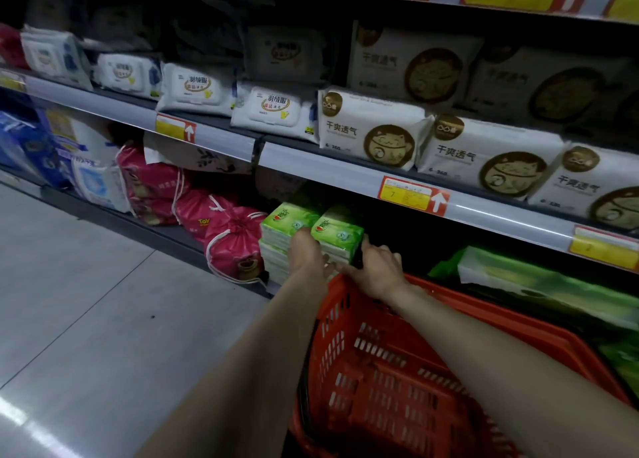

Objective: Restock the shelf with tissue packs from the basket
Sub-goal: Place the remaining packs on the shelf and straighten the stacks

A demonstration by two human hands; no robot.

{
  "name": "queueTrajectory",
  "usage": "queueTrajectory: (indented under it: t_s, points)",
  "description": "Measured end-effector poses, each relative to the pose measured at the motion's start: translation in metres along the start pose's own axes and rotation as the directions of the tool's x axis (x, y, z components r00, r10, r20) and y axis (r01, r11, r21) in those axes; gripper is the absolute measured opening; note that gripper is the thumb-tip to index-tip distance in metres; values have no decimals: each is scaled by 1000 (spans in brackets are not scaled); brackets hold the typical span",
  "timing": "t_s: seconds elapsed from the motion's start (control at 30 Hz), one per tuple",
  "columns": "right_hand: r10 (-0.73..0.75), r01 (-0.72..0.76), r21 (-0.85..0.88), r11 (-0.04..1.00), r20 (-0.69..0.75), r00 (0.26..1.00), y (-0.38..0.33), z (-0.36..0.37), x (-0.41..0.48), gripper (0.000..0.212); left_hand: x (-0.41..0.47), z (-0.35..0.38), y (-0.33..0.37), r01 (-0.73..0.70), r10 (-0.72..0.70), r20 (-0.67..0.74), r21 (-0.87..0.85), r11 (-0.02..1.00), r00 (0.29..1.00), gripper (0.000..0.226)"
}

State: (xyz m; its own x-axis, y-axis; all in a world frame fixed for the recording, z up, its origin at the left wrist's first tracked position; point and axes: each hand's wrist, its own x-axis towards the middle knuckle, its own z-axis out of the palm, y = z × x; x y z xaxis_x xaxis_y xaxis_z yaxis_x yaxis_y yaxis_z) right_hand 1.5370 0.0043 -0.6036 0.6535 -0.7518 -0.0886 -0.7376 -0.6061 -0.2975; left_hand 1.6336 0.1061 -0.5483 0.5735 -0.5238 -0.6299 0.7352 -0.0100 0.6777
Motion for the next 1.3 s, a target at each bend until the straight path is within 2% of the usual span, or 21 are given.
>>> queueTrajectory:
  t_s: [0.1, 0.23, 0.37, 0.5, 0.63, 0.7, 0.77, 0.83, 0.9, 0.97, 1.07, 1.17, 1.3]
  points:
    - [-29, 29, -19, 999, 3, 1000, 1, 1, -9, 99, 5, -6, -4, -3, 4, -27, 51, 999, 1000, 50]
    - [-50, 51, -10, 999, 35, 998, 6, -1, -25, 94, 5, -13, -5, 1, 2, -22, 140, 990, 1000, 30]
    - [-140, 141, -26, 990, 41, 989, 11, 6, -51, 69, 5, -20, -6, -38, 47, -27, 264, 964, 999, 25]
    - [-196, 196, -4, 981, 14, 981, 12, 15, -73, 57, -3, -21, -4, -41, 59, -40, 352, 935, 997, 31]
    - [-173, 173, -56, 983, 6, 985, 14, 19, -87, 35, -28, -8, -10, -85, 82, 26, 427, 900, 996, 30]
    - [-156, 157, -73, 985, 18, 988, 16, 19, -93, 35, -43, 2, -18, -89, 65, 72, 423, 902, 995, 31]
    - [-162, 164, -84, 983, 28, 986, 18, 17, -98, 39, -56, 12, -27, -87, 50, 99, 414, 906, 994, 23]
    - [-164, 169, -88, 982, 63, 985, 20, 12, -107, 41, -71, 22, -40, -79, 29, 122, 423, 903, 992, 28]
    - [-174, 175, -5, 985, 87, 981, 23, 6, -122, 35, -83, 29, -56, -91, 28, 139, 474, 876, 990, 28]
    - [-203, 191, 225, 955, 31, 979, 31, -4, -142, 28, -91, 34, -67, -127, 65, 142, 486, 865, 988, 18]
    - [-126, 154, 491, 857, -90, 988, 60, -32, -187, 38, -99, 47, -77, -172, 86, 197, 473, 864, 977, 19]
    - [77, -24, 563, 826, -71, 994, 107, -71, -241, 48, -121, 65, -90, -219, 86, 267, 523, 824, 960, 24]
    - [253, -169, 589, 790, -62, 966, 169, -126, -289, 52, -169, 105, -125, -239, 7, 385, 560, 794, 923, 24]
